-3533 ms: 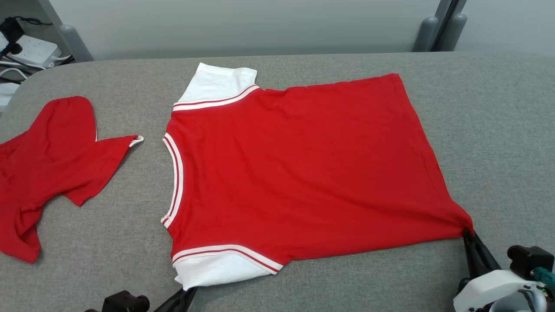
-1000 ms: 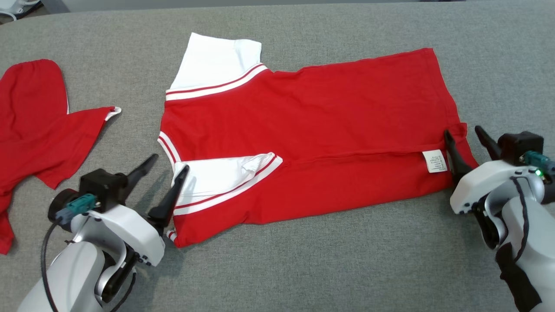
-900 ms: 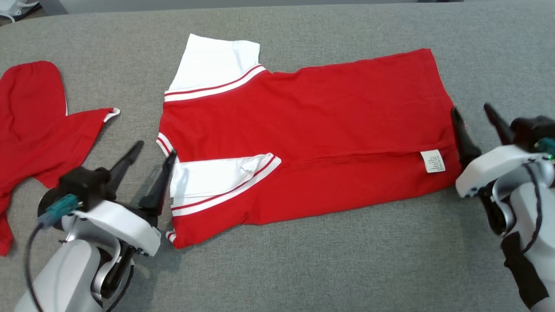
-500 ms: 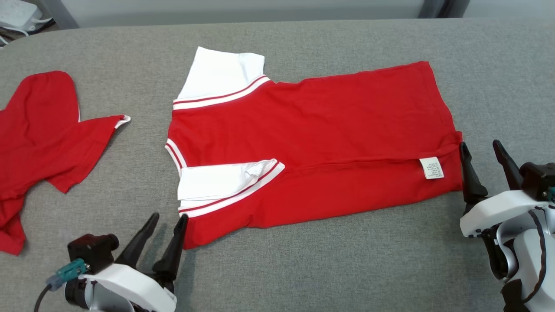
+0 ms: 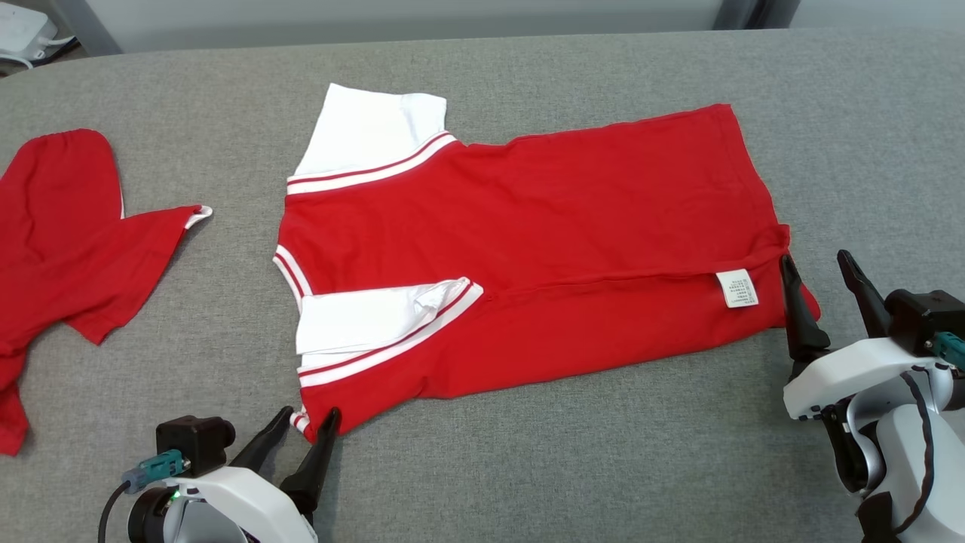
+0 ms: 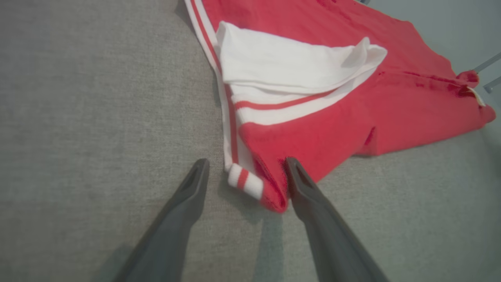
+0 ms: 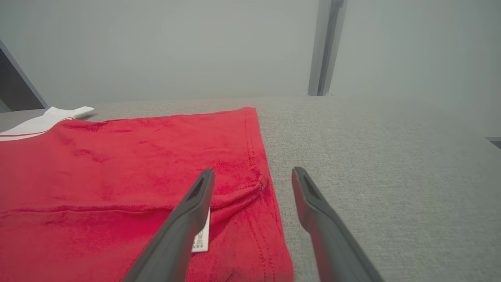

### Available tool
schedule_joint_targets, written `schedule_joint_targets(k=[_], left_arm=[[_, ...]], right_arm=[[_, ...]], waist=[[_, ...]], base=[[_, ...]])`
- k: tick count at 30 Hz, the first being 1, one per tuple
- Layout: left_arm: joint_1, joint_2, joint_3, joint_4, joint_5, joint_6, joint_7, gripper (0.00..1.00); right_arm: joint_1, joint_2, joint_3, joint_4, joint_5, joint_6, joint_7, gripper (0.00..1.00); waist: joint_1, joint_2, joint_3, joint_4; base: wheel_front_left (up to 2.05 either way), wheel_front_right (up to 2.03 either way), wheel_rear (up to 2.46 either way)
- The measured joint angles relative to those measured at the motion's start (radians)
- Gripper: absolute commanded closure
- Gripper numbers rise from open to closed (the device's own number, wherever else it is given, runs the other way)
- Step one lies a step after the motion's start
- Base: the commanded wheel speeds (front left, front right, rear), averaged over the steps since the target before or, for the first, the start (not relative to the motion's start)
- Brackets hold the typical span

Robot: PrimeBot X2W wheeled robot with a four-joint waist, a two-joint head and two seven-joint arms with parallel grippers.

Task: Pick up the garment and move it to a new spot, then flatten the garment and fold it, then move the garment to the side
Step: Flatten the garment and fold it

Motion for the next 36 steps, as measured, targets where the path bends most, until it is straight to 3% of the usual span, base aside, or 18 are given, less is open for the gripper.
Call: schedule_joint_targets(k=[1, 7, 17, 20, 21, 22, 23, 24, 30, 36], left_arm=[[-0.002, 0.000, -0.004, 0.004, 0.000, -0.001, 0.002, 1.00], [-0.001, 0.007, -0.014, 0.010, -0.002, -0.021, 0.014, 1.00], [0.002, 0.033, -0.005, -0.006, -0.009, -0.022, 0.014, 1.00], [0.002, 0.033, -0.010, -0.013, -0.007, -0.022, 0.014, 1.00], [0.001, 0.033, -0.011, -0.018, -0.005, -0.022, 0.014, 1.00], [0.001, 0.033, -0.012, -0.020, -0.005, -0.022, 0.014, 1.00], [0.001, 0.033, -0.014, -0.021, -0.003, -0.022, 0.016, 1.00], [0.000, 0.033, -0.015, -0.021, -0.001, -0.022, 0.018, 1.00], [-0.002, 0.035, -0.021, -0.025, 0.002, -0.022, 0.012, 1.00], [0.001, 0.052, -0.021, -0.032, 0.002, -0.026, 0.001, 1.00]], right_arm=[[0.001, -0.002, 0.000, 0.000, 0.002, 0.000, 0.000, 0.00], [0.026, -0.009, 0.010, 0.027, 0.042, 0.000, 0.000, 0.00], [-0.012, -0.005, 0.086, 0.235, 0.171, 0.000, -0.008, 0.00], [-0.069, -0.011, 0.108, 0.302, 0.198, 0.000, -0.009, 0.06], [-0.082, -0.014, 0.116, 0.313, 0.208, 0.000, -0.009, 0.24], [-0.091, -0.016, 0.127, 0.322, 0.216, 0.000, -0.009, 0.54], [-0.100, -0.018, 0.135, 0.330, 0.220, 0.000, -0.009, 0.72], [-0.107, -0.022, 0.142, 0.336, 0.227, 0.000, -0.009, 1.00], [-0.107, -0.041, 0.174, 0.326, 0.249, 0.000, -0.009, 1.00], [-0.019, -0.060, 0.152, 0.236, 0.249, 0.001, -0.008, 1.00]], waist=[[0.0000, 0.0000, 0.000, -0.003], [0.0000, 0.0000, -0.007, -0.004], [0.0000, 0.0000, -0.004, 0.013], [0.0000, 0.0000, -0.002, 0.021], [0.0000, 0.0000, 0.000, 0.023], [0.0000, 0.0000, 0.002, 0.025], [0.0000, 0.0000, 0.004, 0.027], [0.0000, 0.0000, 0.005, 0.029], [0.0000, 0.0000, 0.007, 0.032], [0.0000, 0.0000, -0.001, 0.016]], base=[[0.00, 0.00, 0.00], [0.00, 0.00, 0.00], [0.00, 0.00, 0.00], [0.00, 0.00, 0.00], [0.00, 0.00, 0.00], [0.00, 0.00, 0.00], [0.00, 0.00, 0.00], [0.00, 0.00, 0.00], [0.00, 0.00, 0.00], [0.00, 0.00, 0.00]])
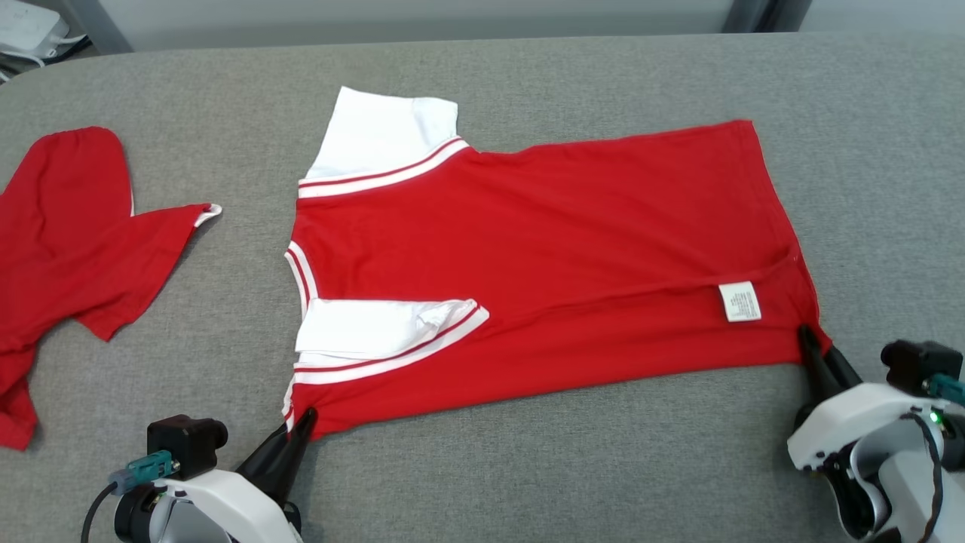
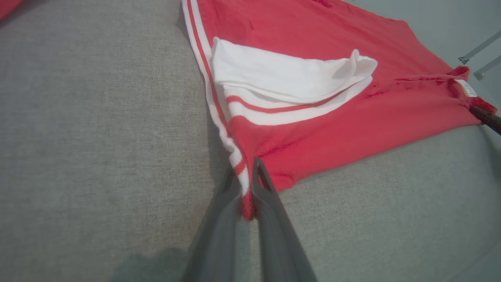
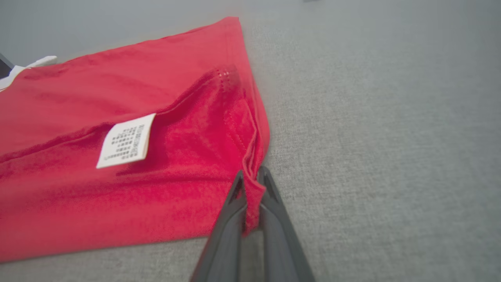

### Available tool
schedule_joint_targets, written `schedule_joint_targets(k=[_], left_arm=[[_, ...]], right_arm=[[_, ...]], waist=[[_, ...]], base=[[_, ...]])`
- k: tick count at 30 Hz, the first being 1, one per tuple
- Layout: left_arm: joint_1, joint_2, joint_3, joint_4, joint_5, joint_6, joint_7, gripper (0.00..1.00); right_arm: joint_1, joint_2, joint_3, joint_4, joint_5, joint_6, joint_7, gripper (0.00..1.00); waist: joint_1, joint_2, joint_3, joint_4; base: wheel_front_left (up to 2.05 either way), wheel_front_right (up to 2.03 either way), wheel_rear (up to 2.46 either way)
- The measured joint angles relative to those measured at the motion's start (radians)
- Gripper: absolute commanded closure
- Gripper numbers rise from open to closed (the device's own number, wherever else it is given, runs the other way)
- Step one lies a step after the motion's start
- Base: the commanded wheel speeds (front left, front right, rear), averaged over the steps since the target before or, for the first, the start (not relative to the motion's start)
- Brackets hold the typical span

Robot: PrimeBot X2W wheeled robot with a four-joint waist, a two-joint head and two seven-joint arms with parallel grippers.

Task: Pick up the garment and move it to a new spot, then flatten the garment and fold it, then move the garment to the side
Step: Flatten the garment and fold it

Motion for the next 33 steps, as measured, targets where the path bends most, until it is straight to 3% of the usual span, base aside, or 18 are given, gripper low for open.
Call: schedule_joint_targets(k=[11, 26, 27, 28, 30, 31, 33], left_arm=[[0.068, 0.043, 0.014, -0.051, -0.011, 0.003, 0.004, 1.00], [0.189, 0.068, 0.013, -0.182, -0.032, 0.062, 0.045, 1.00], [0.189, 0.068, 0.013, -0.181, -0.033, 0.063, 0.047, 0.87], [0.189, 0.067, 0.012, -0.180, -0.039, 0.069, 0.055, 0.61], [0.190, 0.068, 0.012, -0.176, -0.045, 0.074, 0.059, 0.00], [0.191, 0.068, 0.013, -0.173, -0.048, 0.081, 0.059, 0.00], [0.198, 0.068, 0.015, -0.169, -0.048, 0.081, 0.059, 0.00]], right_arm=[[0.175, 0.010, -0.056, -0.131, -0.032, 0.001, 0.000, 1.00], [0.251, 0.015, -0.084, -0.165, -0.074, 0.001, 0.027, 1.00], [0.252, 0.016, -0.089, -0.163, -0.079, 0.001, 0.030, 1.00], [0.253, 0.018, -0.093, -0.161, -0.082, 0.001, 0.033, 1.00], [0.253, 0.024, -0.107, -0.156, -0.088, 0.001, 0.037, 0.35], [0.253, 0.026, -0.114, -0.153, -0.090, 0.001, 0.037, 0.00], [0.253, 0.026, -0.125, -0.152, -0.094, 0.001, 0.038, 0.00]], waist=[[0.0000, 0.0000, -0.022, -0.048], [0.0000, -0.0001, -0.057, -0.054], [0.0000, 0.0000, -0.060, -0.053], [0.0000, 0.0000, -0.062, -0.052], [0.0000, 0.0000, -0.066, -0.051], [0.0000, 0.0000, -0.068, -0.050], [0.0000, 0.0000, -0.071, -0.050]], base=[[0.00, 0.00, 0.00], [0.00, 0.00, 0.00], [0.00, 0.00, 0.00], [0.00, 0.00, 0.00], [0.00, 0.00, 0.00], [0.00, 0.00, 0.00], [0.00, 0.00, 0.00]])
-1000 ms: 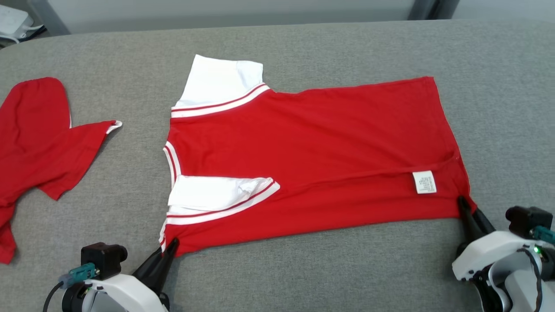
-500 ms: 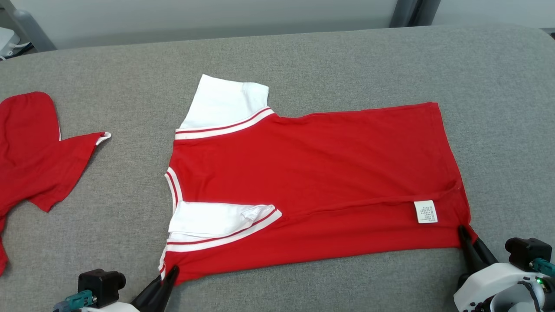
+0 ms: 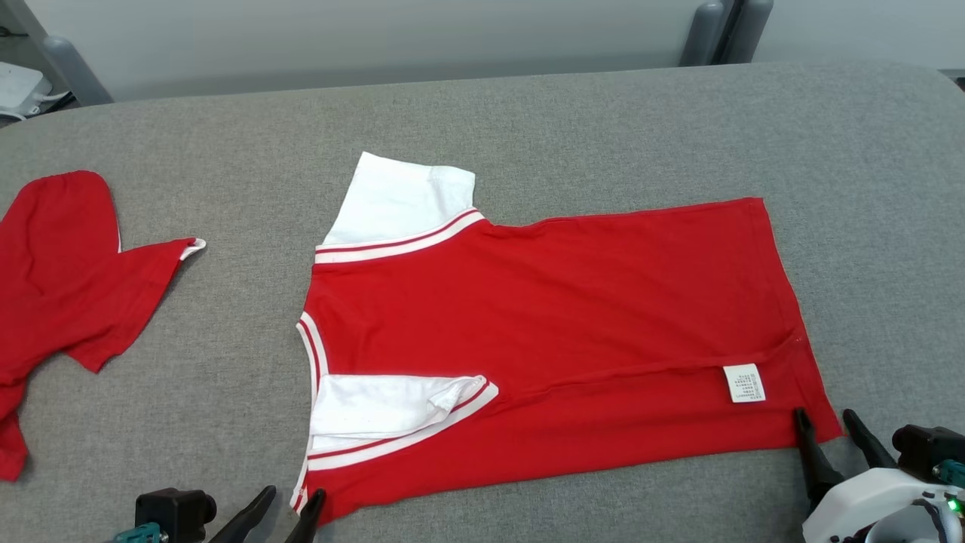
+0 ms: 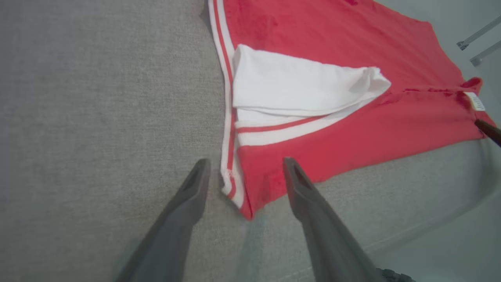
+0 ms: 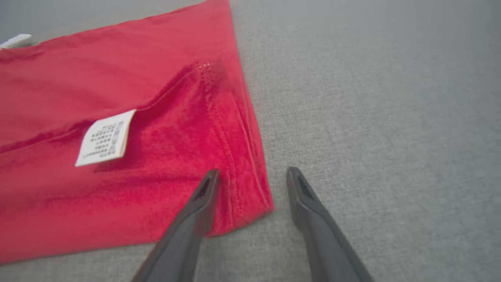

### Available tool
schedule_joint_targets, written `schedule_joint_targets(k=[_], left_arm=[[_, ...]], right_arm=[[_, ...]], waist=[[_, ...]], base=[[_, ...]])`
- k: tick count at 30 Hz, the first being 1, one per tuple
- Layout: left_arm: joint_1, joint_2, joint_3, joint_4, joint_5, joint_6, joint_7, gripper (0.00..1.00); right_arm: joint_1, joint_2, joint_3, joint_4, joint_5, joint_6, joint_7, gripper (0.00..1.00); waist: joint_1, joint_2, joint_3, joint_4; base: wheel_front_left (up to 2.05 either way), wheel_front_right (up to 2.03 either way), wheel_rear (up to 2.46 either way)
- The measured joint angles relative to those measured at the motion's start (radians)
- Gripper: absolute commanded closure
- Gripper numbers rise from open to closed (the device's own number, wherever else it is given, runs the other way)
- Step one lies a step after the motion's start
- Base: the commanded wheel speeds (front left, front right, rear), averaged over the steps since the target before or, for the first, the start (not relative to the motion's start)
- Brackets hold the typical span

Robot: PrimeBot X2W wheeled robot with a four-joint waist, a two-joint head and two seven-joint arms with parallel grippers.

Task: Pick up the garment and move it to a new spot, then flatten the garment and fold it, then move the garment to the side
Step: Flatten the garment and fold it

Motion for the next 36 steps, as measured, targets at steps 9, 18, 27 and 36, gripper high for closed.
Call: schedule_joint_targets(k=[9, 18, 27, 36], left_arm=[[0.030, 0.035, 0.089, -0.009, 0.004, 0.090, -0.064, 0.00], [0.029, -0.090, 0.216, -0.082, 0.045, 0.156, -0.305, 0.00], [0.033, -0.227, 0.290, -0.104, 0.249, 0.096, -0.319, 0.00], [0.053, -0.285, 0.288, 0.001, 0.408, 0.055, -0.319, 0.00]], right_arm=[[0.003, -0.002, -0.067, -0.042, -0.077, -0.001, -0.013, 0.00], [-0.003, 0.050, -0.023, -0.245, -0.129, -0.001, -0.028, 0.00], [0.051, 0.082, 0.052, -0.358, -0.139, -0.001, -0.029, 0.00], [0.071, 0.103, 0.081, -0.328, -0.155, -0.001, -0.029, 0.00]], waist=[[0.0000, 0.0000, -0.025, -0.001], [0.0000, 0.0000, -0.071, -0.012], [0.0000, 0.0000, -0.150, -0.020], [0.0000, 0.0000, -0.178, -0.040]], base=[[0.00, 0.00, 0.00], [0.00, 0.00, 0.00], [0.00, 0.00, 0.00], [0.00, 0.00, 0.00]])
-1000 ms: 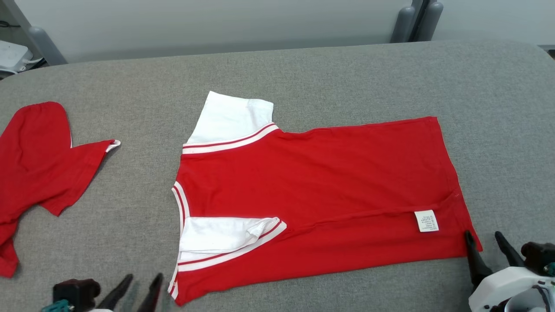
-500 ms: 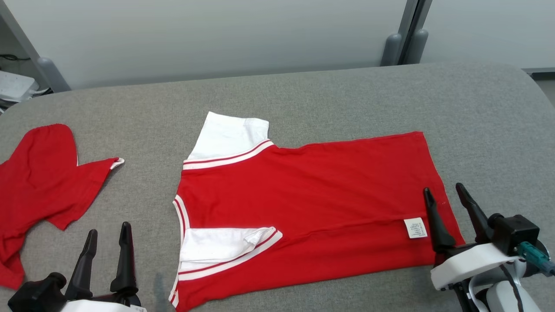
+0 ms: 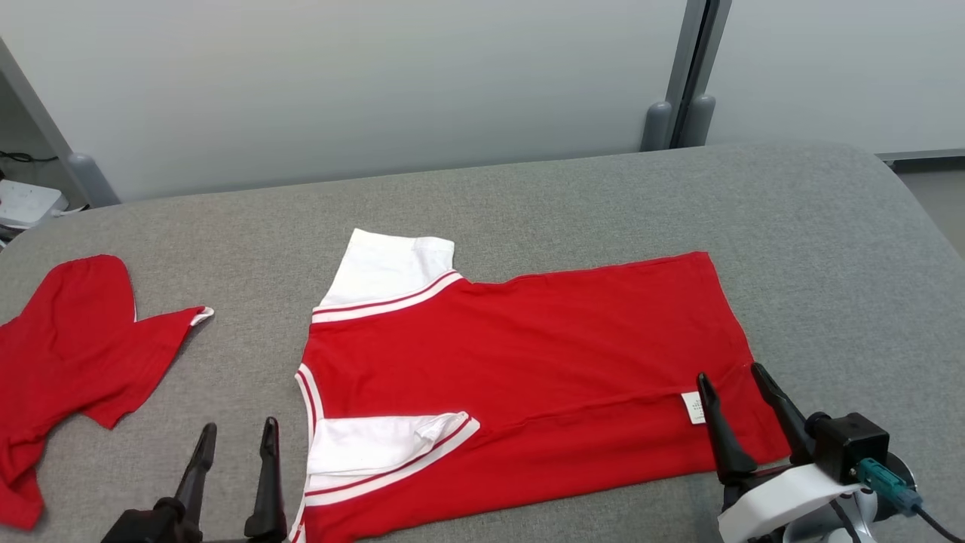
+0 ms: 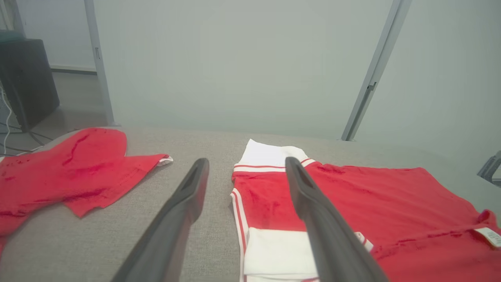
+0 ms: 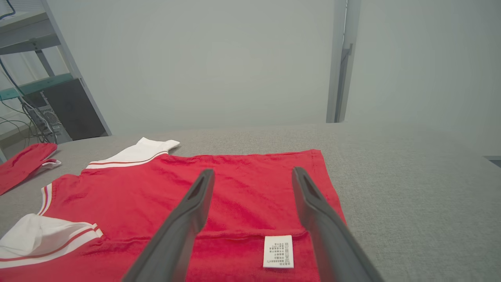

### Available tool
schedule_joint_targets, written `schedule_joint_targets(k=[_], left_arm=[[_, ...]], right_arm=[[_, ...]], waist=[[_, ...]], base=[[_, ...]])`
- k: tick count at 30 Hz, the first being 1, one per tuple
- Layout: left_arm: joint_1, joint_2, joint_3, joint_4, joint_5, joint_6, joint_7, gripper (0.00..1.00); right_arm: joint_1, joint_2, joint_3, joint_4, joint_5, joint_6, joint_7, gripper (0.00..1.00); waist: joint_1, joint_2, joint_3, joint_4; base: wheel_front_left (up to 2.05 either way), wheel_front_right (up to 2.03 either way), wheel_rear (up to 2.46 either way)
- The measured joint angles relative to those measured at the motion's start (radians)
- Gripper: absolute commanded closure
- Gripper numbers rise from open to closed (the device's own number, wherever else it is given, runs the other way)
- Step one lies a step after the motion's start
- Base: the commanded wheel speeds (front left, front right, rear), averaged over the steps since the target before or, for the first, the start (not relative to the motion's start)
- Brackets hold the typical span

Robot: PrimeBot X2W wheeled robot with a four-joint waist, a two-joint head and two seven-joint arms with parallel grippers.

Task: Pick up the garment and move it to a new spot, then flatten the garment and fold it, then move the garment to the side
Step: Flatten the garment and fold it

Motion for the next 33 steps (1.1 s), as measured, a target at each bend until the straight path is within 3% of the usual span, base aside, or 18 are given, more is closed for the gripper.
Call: schedule_joint_targets(k=[7, 20, 33], left_arm=[[-0.100, -0.013, -0.023, 0.150, -0.003, -0.040, 0.017, 0.00], [-0.656, -0.009, -0.086, 0.400, -0.010, -0.116, 0.277, 0.00], [-1.120, -0.037, -0.100, 0.795, -0.018, -0.128, 0.416, 0.00]], right_arm=[[-0.002, 0.003, 0.031, 0.033, 0.002, 0.000, 0.000, 0.00], [-0.091, -0.003, 0.022, 0.026, 0.009, 0.000, 0.000, 0.00], [-0.193, -0.036, -0.001, -0.010, -0.005, 0.000, 0.000, 0.00]], waist=[[0.0000, 0.0000, 0.012, -0.013], [0.0000, 0.0000, 0.193, -0.031], [0.0000, 0.0000, 0.412, -0.047]], base=[[0.00, 0.00, 0.00], [0.00, 0.00, 0.00], [0.00, 0.00, 0.00]])
